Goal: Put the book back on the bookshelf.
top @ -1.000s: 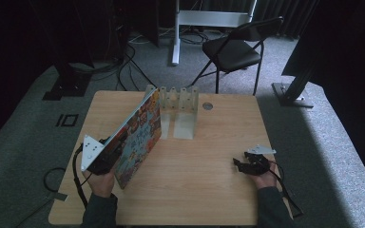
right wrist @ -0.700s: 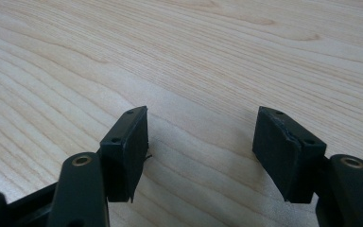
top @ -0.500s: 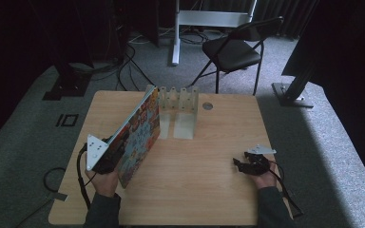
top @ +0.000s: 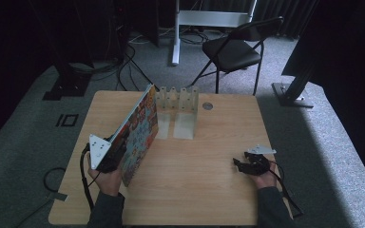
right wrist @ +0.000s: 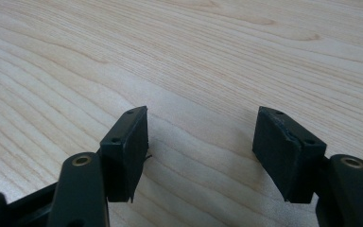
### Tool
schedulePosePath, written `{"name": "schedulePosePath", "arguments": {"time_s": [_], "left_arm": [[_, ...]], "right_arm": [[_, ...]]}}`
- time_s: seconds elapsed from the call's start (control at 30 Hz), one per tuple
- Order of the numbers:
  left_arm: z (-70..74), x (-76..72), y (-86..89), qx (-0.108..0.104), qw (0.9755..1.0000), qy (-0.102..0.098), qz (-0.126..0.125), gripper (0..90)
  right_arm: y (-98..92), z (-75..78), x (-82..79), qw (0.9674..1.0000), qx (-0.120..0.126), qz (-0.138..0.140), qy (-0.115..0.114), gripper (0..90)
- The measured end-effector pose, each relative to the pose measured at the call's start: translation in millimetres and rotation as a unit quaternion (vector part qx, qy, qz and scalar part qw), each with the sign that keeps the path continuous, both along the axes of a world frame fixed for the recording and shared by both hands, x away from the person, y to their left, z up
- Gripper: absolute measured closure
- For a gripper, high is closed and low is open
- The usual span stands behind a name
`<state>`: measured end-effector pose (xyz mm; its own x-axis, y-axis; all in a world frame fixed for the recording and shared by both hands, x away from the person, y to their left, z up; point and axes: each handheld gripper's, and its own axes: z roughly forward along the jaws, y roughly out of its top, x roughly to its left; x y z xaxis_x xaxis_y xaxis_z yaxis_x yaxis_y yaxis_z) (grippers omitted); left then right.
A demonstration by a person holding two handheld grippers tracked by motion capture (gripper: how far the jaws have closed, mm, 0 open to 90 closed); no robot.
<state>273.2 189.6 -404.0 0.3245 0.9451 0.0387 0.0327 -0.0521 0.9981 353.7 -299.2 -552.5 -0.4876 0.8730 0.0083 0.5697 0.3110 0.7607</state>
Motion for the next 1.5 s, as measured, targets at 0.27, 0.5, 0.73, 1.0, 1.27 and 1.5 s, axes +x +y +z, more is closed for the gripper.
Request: {"name": "schedulePosePath", "arguments": {"time_s": [0.27,0.5,0.73,1.0,1.27,1.5], "left_arm": [[-0.9,3.9,-7.8,-0.002,0.9999,-0.002,0.015,80.4],[-2.1,6.5,-10.6,-0.001,0.9998,-0.005,0.020,80.4],[-3.6,9.6,-14.2,0.000,0.9996,-0.008,0.028,80.5],[-4.9,13.9,-21.8,0.000,0.9988,-0.011,0.048,80.5],[-5.4,18.0,-26.2,0.001,0.9978,-0.012,0.065,80.5],[-6.5,20.7,-28.0,-0.002,0.9970,-0.013,0.076,80.5]], "right_arm": [[-0.1,0.0,0.0,1.0000,0.001,0.000,0.000,36.1],[-0.2,0.0,0.1,1.0000,0.002,0.000,0.000,36.1],[-0.3,0.0,0.1,1.0000,0.002,0.000,0.000,36.1],[-0.6,0.0,0.2,1.0000,0.003,0.000,0.001,36.2],[-0.8,0.1,0.2,1.0000,0.005,0.000,0.002,36.1],[-1.0,0.0,0.3,1.0000,0.006,0.000,0.002,36.1]]}}
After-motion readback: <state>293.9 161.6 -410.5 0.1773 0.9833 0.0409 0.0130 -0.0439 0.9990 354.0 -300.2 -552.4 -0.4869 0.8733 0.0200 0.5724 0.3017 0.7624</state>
